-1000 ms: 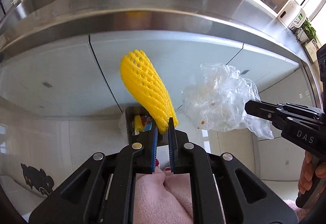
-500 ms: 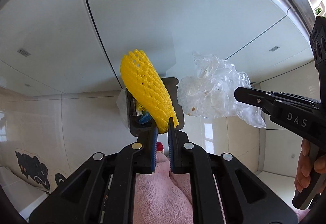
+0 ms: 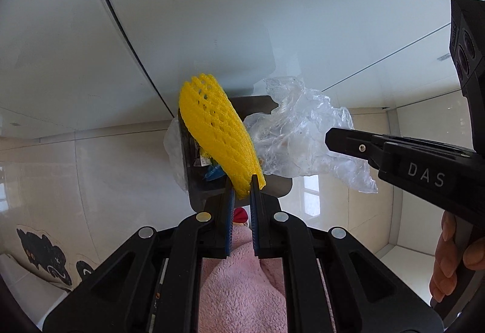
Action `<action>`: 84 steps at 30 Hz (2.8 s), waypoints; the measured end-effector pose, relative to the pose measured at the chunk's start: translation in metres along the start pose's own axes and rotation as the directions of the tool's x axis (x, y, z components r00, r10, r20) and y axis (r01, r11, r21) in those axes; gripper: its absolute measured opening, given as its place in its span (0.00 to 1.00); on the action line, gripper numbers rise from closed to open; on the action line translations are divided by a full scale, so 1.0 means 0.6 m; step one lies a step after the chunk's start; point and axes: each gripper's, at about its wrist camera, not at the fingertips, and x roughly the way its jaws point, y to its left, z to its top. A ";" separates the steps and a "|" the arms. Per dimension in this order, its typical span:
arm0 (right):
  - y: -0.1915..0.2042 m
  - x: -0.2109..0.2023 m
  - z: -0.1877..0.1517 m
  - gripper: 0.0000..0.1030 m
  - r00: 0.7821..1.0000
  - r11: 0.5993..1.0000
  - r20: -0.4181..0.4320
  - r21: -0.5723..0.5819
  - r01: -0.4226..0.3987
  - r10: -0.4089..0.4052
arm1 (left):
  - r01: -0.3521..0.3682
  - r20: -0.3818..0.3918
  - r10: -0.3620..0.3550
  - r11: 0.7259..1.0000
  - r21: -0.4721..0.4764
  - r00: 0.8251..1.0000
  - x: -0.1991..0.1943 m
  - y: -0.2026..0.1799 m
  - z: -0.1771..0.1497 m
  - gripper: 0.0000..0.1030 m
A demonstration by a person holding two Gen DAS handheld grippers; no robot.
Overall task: Collect trash
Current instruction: 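Carry the foam net and plastic bag over the bin and open both tools, then grasp the crumpled white paper with the left tool while the right tool grasps the white tissue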
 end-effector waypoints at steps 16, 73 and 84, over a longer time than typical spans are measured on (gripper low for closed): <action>-0.005 -0.007 0.027 0.63 1.000 0.996 0.025 0.093 0.007 -0.009 | -0.040 -0.016 0.041 0.999 0.012 0.999 -0.025 -0.004 0.023 0.62; 0.121 -0.521 0.331 0.97 0.855 0.999 0.519 -0.050 0.018 0.010 | -0.026 0.468 0.024 1.000 -0.001 0.883 -0.512 -0.026 0.396 0.77; 0.149 -0.471 0.431 0.90 0.873 0.994 0.487 -0.088 0.060 -0.010 | 0.008 0.458 -0.018 1.000 0.024 0.889 -0.486 -0.019 0.469 0.70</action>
